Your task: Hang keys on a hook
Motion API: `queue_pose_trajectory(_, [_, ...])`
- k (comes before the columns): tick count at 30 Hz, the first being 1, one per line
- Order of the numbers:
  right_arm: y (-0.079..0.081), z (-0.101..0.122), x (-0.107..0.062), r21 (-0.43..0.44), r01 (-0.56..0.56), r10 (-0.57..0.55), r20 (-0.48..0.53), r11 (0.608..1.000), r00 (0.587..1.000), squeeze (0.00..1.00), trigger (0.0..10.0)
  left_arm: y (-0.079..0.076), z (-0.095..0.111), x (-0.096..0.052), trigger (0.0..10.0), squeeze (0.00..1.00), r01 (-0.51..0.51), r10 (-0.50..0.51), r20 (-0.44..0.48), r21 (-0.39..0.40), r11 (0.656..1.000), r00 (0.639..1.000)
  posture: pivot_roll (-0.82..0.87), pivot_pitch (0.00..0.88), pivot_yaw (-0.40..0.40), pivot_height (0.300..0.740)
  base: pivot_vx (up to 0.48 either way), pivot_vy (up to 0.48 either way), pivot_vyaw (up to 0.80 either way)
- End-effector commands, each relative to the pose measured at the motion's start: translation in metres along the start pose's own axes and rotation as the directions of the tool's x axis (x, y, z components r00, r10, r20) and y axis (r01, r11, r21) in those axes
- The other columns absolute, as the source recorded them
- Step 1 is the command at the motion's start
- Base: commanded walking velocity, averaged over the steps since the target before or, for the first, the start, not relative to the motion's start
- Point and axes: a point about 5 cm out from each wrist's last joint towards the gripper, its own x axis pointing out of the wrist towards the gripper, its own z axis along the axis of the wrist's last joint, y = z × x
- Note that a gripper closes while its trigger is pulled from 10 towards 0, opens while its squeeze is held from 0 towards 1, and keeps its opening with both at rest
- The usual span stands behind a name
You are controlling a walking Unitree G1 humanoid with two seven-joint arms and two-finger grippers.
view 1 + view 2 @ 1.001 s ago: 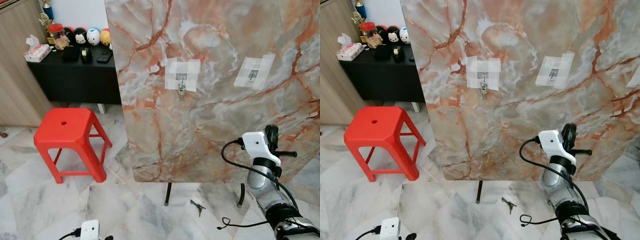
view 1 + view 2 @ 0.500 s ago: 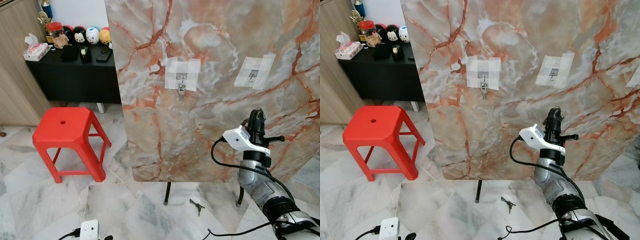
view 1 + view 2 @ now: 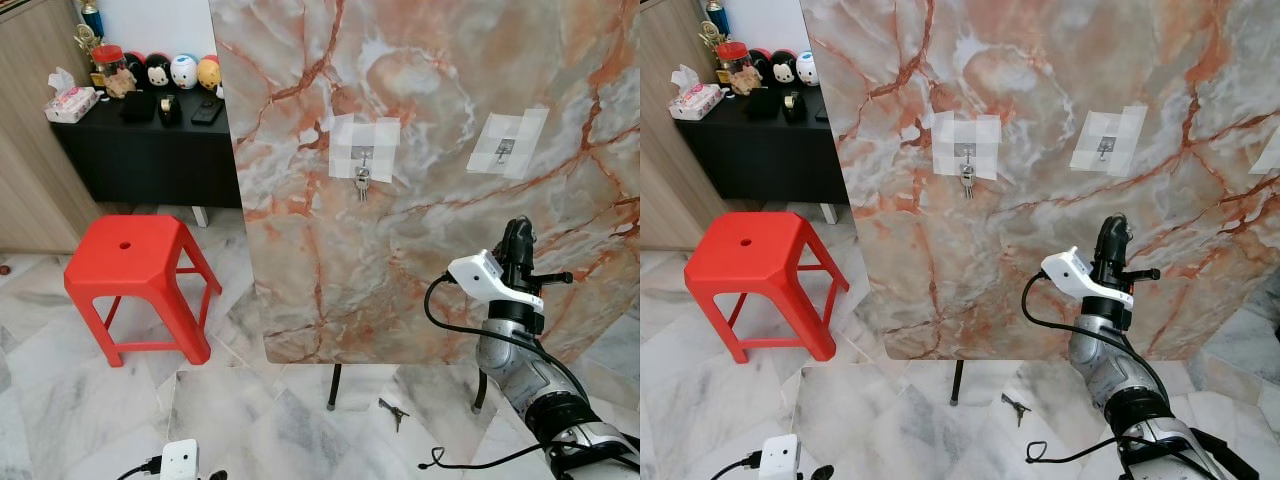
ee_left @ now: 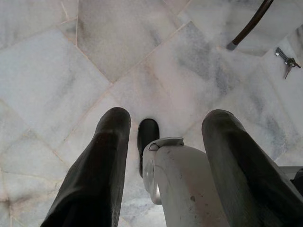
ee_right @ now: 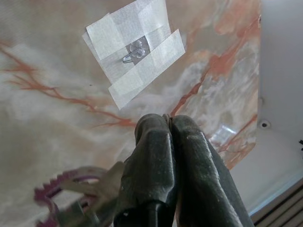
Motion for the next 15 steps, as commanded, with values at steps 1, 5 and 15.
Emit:
queue_pose_trajectory(1, [-0.007,0.004,0.008,0.01,0.041,-0.041,0.014,0.999,0.999,0.0,10.0,-0.001,-0.003,-0.001,10.0,0.0,0.004,-0.004,0.001,-0.012,1.0,1.0,0.06,0.065,-0.064,0.74,0.0,0.0,0.0])
queue_pose_trajectory(5, [-0.007,0.004,0.008,0.006,0.043,-0.043,0.014,0.999,0.999,0.0,10.0,-0.002,-0.003,-0.001,10.0,0.0,0.008,-0.008,0.003,-0.012,1.0,1.0,0.06,0.067,-0.065,0.74,0.0,0.0,0.0])
queue_pose_trajectory(15, [0.014,-0.034,-0.019,0.274,-0.103,0.196,-0.338,0.956,0.92,0.0,10.0,-0.004,-0.004,-0.001,10.0,0.0,0.011,-0.011,-0.001,-0.017,1.0,1.0,0.06,0.063,-0.074,0.74,0.0,0.0,0.0])
